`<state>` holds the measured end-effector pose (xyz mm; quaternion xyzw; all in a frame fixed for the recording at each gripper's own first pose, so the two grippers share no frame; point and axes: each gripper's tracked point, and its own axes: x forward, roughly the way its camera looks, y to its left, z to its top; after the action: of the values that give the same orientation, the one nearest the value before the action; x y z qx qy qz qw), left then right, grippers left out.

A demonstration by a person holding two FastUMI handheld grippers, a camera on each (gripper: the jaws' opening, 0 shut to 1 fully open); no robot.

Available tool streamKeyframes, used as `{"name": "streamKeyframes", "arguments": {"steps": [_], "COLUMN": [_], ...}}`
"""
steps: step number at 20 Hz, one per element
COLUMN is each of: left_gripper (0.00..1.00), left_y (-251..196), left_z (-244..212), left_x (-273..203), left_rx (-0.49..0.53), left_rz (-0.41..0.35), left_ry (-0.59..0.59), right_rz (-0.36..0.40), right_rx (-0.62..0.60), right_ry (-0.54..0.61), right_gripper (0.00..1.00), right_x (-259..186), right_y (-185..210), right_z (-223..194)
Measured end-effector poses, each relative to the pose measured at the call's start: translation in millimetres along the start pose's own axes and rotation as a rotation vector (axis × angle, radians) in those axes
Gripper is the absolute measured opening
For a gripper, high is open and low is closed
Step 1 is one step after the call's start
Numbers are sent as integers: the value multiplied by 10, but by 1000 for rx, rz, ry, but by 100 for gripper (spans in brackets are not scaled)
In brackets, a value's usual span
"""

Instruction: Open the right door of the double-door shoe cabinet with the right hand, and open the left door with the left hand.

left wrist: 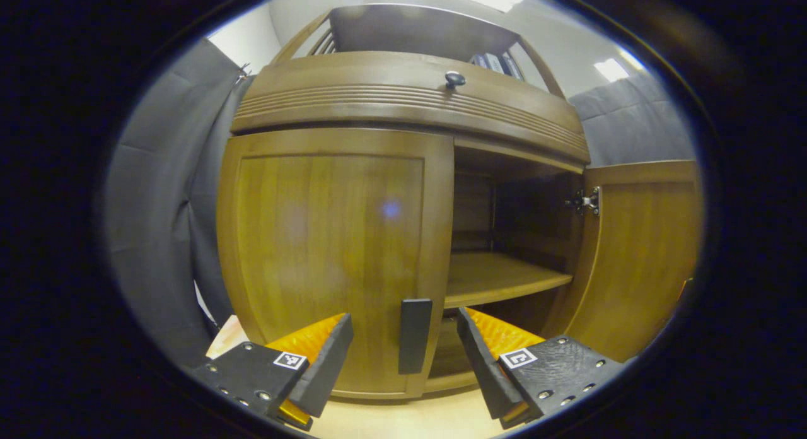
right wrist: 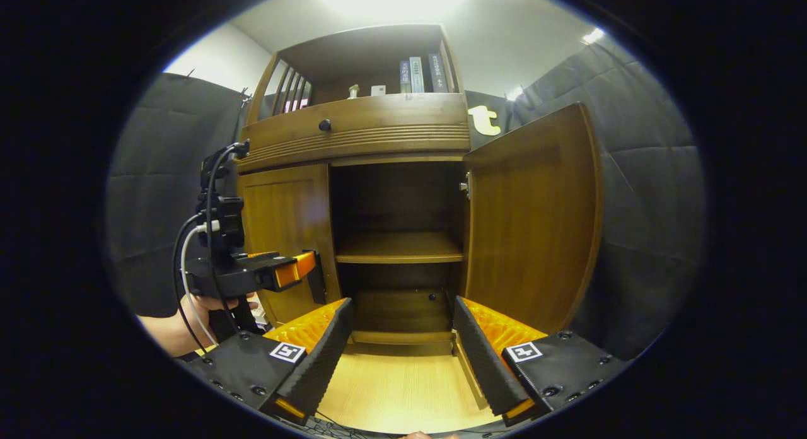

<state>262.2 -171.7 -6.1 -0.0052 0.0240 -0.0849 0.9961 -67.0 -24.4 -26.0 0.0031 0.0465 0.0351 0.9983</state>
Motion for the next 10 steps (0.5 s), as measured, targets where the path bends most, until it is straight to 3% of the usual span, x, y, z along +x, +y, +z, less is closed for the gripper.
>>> {"name": "streamKeyframes", "arguments": {"steps": [7,10], "left_gripper": [95,78], "left_y": [-61,-58], "left_z": [-310,-451], "left_x": [457,561], "left_rx": [14,22], "left_rz": [49,61], "left_ry": [57,74], "right_rz": [60,73], "right_rx": [-17,-2], "right_ry": [-2,2], "right_gripper": [100,100], "right_x": [405,543], "right_y": [18,-5], "right_z": [-47,-88]}}
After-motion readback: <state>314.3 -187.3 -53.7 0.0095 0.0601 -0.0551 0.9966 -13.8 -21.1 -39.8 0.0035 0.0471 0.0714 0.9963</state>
